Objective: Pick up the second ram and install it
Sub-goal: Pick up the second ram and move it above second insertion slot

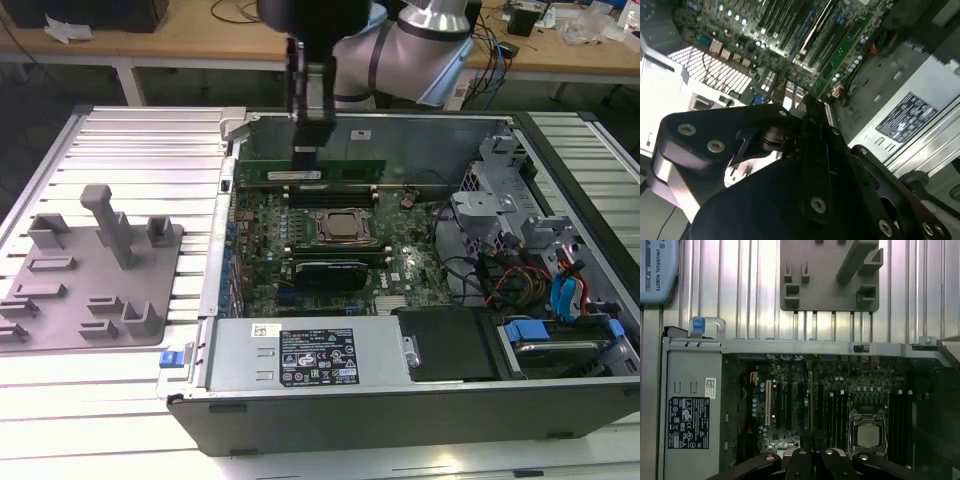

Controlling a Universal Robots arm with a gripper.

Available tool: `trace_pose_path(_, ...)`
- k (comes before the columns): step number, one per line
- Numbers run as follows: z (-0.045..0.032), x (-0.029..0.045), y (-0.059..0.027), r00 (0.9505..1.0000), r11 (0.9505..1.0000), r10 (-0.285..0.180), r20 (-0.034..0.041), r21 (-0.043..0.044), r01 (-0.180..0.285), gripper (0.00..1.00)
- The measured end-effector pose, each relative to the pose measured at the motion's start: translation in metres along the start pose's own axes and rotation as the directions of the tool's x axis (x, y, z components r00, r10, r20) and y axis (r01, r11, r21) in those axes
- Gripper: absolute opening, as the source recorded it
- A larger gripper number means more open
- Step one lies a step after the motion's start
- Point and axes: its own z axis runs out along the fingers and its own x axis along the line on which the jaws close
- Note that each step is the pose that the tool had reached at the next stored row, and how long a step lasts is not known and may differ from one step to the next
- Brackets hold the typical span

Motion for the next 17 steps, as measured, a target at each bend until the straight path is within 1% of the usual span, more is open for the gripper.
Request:
trace_pose_path(1,-0.0001,-0.0004,-0.0094,1.0,1.0,0.0,0.0,-0.0002,0.0,0.09)
trace_pose_path(2,0.0002,-0.0028,-0.013,1.0,1.0,0.0,-0.0001,-0.0002,0.0,0.09)
trace_pose_path(4,0.001,-0.0078,-0.0165,1.0,1.0,0.0,0.0003,-0.0001,0.0,0.09)
trace_pose_path(6,0.0031,-0.0219,-0.0219,1.0,1.0,0.0,0.0018,-0.0001,0.0,0.09)
trace_pose_path(10,0.0049,-0.0323,-0.0263,1.0,1.0,0.0,0.0023,-0.0001,0.0,0.09)
trace_pose_path(12,0.0063,-0.0389,-0.0298,1.0,1.0,0.0,0.0024,-0.0001,0.0,0.09)
trace_pose_path(14,0.0072,-0.0431,-0.0322,1.0,1.0,0.0,0.0025,-0.0001,0.0,0.09)
trace_pose_path(16,0.0089,-0.0501,-0.0362,1.0,1.0,0.0,0.0024,-0.0001,0.0,0.09)
trace_pose_path(17,0.0113,-0.0542,-0.0385,1.0,1.0,0.0,0.0025,0.0,0.0,0.09)
